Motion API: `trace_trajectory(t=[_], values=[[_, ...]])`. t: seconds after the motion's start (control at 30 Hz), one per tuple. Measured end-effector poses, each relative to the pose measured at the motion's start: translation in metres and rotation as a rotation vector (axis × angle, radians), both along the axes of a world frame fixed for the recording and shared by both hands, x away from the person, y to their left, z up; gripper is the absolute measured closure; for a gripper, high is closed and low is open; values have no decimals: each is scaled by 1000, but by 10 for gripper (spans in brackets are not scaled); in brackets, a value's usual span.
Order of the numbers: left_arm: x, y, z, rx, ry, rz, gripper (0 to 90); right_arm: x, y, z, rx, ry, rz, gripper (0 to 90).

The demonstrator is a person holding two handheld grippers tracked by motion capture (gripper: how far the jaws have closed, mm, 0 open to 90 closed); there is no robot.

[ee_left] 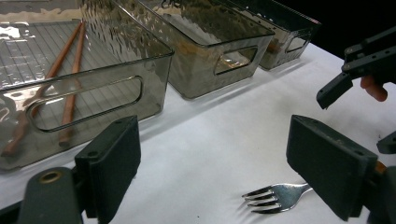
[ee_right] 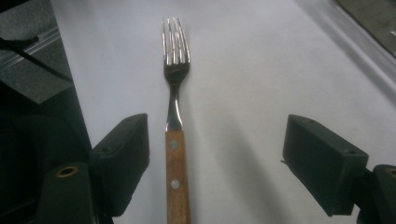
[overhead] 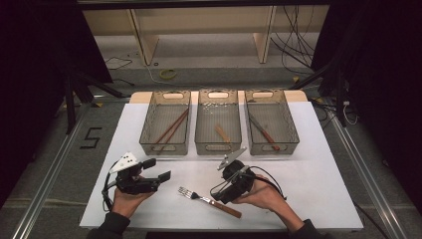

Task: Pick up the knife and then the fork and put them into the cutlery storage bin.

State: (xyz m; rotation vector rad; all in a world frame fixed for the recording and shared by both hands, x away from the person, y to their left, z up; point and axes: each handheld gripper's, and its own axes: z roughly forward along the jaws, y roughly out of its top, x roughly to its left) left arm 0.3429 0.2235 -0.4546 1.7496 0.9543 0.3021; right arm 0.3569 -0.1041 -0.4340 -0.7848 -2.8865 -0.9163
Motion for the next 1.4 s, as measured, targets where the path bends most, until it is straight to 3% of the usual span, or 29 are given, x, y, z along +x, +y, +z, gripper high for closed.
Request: trace_trajectory(t=[0.73, 1.4], values=[[-1, 0, 1, 5, -4, -2, 175, -10, 12, -14, -97, 3, 69, 299], [-1, 0, 1, 2, -6, -2, 175, -16, 18, -24, -150, 9, 116, 494]])
